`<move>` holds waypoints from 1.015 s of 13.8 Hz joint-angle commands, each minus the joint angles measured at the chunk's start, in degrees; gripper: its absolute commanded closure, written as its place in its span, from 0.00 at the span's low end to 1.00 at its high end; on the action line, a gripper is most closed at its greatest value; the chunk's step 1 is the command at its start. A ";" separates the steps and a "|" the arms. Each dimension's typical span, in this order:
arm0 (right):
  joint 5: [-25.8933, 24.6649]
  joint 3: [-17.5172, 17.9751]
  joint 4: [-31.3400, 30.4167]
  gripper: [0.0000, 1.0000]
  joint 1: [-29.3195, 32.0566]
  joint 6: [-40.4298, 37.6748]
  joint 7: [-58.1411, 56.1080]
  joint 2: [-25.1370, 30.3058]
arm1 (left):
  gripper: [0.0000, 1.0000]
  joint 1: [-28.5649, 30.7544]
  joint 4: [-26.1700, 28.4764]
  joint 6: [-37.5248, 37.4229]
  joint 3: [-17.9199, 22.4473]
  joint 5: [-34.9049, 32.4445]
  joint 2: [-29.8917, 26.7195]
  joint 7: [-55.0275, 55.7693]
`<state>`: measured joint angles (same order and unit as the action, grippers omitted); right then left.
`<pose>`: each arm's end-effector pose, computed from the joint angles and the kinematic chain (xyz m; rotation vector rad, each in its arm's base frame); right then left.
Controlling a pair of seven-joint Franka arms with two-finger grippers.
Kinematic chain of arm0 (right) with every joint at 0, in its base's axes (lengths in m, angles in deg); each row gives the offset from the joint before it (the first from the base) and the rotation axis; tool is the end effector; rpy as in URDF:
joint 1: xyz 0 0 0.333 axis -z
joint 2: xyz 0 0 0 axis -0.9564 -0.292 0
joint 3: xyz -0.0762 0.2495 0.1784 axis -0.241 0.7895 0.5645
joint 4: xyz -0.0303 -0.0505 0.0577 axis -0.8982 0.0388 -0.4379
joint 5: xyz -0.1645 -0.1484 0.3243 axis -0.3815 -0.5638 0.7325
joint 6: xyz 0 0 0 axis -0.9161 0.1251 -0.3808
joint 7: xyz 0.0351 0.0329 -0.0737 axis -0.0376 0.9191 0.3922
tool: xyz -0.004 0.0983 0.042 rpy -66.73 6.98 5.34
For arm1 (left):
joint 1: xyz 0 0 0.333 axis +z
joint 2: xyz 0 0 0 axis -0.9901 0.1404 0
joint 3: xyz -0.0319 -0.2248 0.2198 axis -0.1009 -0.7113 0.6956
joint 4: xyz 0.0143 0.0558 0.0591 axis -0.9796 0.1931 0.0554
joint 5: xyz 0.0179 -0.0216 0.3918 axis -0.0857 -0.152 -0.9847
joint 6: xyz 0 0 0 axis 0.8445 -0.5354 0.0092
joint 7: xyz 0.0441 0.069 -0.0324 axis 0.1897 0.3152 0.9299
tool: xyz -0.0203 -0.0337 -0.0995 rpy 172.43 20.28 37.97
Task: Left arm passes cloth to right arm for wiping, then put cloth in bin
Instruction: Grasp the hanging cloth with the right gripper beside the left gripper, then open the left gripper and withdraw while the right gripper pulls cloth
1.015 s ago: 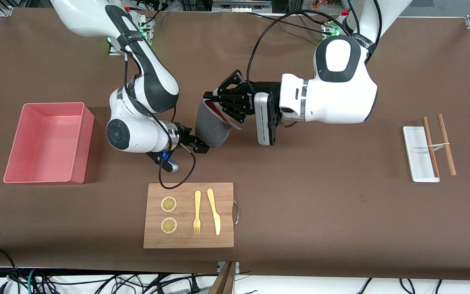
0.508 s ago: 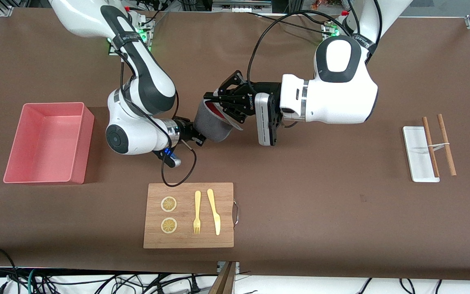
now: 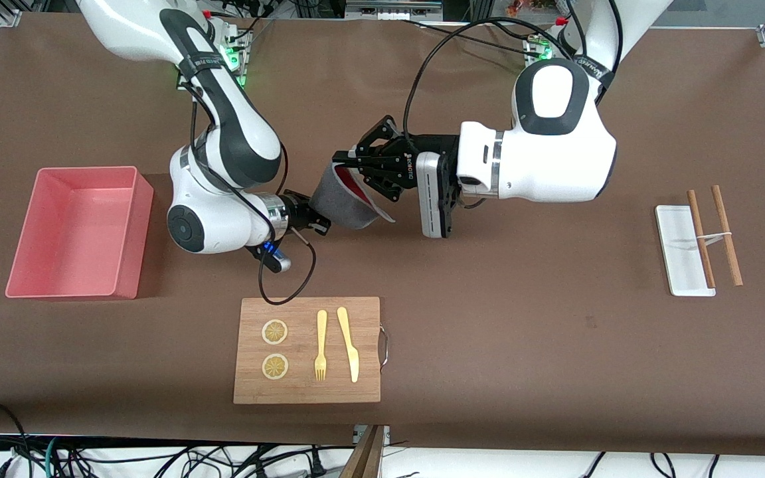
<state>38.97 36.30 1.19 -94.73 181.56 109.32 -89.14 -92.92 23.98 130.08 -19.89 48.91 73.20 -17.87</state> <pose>0.5989 0.3325 0.3264 -2.5878 0.8988 0.7889 0.5990 -0.4025 0.5243 1.7284 -0.5697 0.2220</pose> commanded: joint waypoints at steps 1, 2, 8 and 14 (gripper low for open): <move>-1.39 -0.30 0.45 1.00 0.44 -1.24 0.31 0.72 | 0.00 0.09 -0.07 0.29 0.32 0.93 -0.73 -1.63; -2.62 -0.39 0.45 1.00 0.44 -1.33 0.13 0.80 | 0.00 0.09 -0.07 0.29 0.24 0.93 -0.73 -1.63; -11.14 -0.13 0.45 1.00 -0.52 -0.71 0.48 0.28 | 0.00 1.58 -0.07 -0.50 0.33 0.84 -1.34 -1.10; -13.88 0.05 0.37 1.00 -1.40 0.60 -0.13 -1.30 | 0.00 9.65 -0.16 -11.71 0.50 -7.84 -4.33 0.66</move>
<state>26.10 35.97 1.21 -95.46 181.59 109.22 -89.47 -87.31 23.61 124.31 -19.41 44.80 70.79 -18.02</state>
